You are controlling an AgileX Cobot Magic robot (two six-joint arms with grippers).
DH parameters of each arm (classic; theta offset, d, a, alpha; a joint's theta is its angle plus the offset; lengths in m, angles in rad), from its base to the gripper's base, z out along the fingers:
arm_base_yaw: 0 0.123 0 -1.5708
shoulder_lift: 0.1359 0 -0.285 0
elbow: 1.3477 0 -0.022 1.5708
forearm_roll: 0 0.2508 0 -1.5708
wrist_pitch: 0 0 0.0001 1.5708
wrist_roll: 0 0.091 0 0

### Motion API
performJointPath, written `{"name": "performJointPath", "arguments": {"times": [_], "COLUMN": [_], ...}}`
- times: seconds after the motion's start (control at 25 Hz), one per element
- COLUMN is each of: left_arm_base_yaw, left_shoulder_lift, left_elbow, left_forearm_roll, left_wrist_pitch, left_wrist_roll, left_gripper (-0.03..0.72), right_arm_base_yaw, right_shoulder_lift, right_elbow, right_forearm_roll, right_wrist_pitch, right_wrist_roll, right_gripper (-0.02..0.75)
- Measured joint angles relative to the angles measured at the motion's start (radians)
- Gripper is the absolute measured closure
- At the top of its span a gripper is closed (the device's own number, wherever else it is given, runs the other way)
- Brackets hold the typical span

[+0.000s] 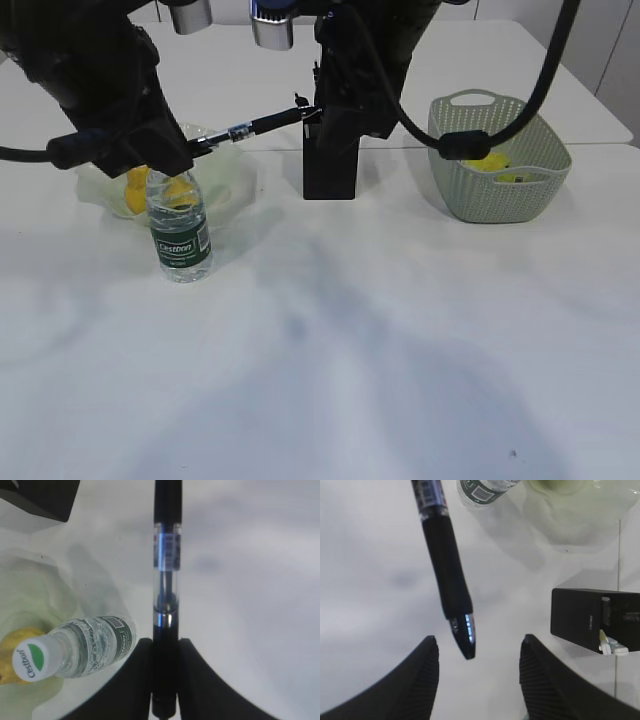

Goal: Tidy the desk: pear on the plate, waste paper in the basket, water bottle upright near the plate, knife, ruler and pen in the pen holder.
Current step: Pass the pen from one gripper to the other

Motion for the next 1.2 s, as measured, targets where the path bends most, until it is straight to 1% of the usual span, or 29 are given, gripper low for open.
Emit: {"name": "performJointPath", "arguments": {"times": [0.76,1.2], "left_arm_base_yaw": [0.000,0.000], "left_shoulder_lift": [0.000,0.000], "left_elbow": [0.000,0.000], "left_forearm_roll": [-0.031,-0.068], "left_wrist_pitch": [0.000,-0.002], "left_wrist_roll": [0.010,0.028], "left_gripper": [0.591,0.591], "right_arm_base_yaw": [0.002,0.039], "right_shoulder_lift": [0.069,0.069], "right_elbow": [0.002,0.002], "right_forearm_roll": [0.007,0.025], "right_wrist_pitch": [0.000,0.000], "right_wrist_roll": [-0.008,-0.021], "right_gripper": [0.350,0.351]}}
